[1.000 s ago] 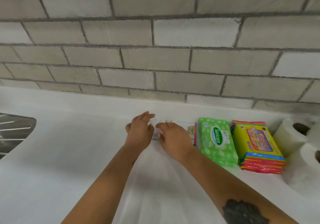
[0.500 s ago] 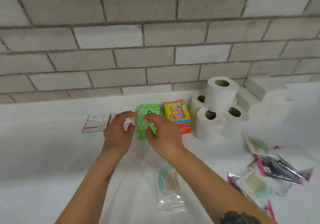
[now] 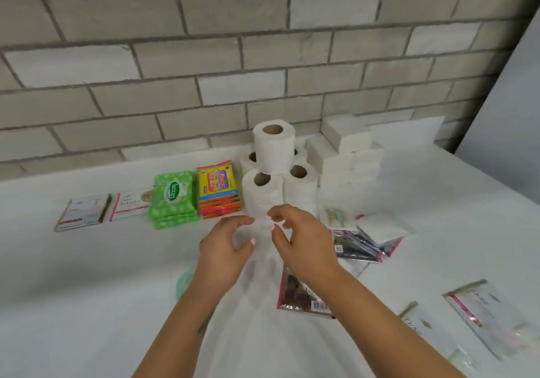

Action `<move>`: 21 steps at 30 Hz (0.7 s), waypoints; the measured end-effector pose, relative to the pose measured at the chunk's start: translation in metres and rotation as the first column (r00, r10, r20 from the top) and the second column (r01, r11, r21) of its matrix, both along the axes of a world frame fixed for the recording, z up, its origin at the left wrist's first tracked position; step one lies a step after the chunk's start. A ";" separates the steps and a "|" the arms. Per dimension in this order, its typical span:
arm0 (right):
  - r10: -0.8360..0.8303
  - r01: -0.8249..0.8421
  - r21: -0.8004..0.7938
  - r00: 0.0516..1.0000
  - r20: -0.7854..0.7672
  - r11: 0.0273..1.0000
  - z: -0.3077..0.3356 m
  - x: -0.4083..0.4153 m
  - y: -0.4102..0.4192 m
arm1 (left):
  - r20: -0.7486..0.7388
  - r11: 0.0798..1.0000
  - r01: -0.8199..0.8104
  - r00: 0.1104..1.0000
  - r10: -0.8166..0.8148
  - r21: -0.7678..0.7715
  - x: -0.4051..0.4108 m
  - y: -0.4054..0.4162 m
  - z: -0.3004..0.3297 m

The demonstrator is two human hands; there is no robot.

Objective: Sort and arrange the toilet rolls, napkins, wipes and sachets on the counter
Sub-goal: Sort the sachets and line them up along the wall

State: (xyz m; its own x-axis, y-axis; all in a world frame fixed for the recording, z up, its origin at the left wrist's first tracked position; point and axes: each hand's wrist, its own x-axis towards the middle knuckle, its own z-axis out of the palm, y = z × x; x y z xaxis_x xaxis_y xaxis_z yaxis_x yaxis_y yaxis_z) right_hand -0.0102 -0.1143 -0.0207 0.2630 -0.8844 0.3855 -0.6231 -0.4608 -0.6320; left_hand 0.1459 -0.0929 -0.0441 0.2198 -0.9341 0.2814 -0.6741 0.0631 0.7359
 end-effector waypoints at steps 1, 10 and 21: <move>-0.009 0.009 0.015 1.000 -0.010 1.000 -0.001 -0.013 0.000 | 0.006 1.000 0.020 1.000 -0.020 0.018 -0.010 0.001 -0.005; -0.111 0.126 0.125 0.986 -0.125 0.984 -0.025 -0.107 -0.003 | 0.084 0.976 0.094 0.990 -0.112 0.198 -0.093 0.004 -0.025; 0.040 0.053 0.207 0.906 -0.420 0.977 -0.065 -0.135 0.000 | 0.241 0.949 0.074 0.958 -0.152 0.305 -0.132 0.000 -0.040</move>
State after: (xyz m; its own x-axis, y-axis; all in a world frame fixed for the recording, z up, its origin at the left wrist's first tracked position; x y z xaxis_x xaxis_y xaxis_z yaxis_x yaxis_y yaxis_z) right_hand -0.1453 -0.1140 -0.0858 0.3528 -0.9345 0.0471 -0.8541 -0.3422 -0.3918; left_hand 0.0142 -0.0932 -0.0836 0.0639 -0.9976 0.0270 -0.8441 -0.0396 0.5348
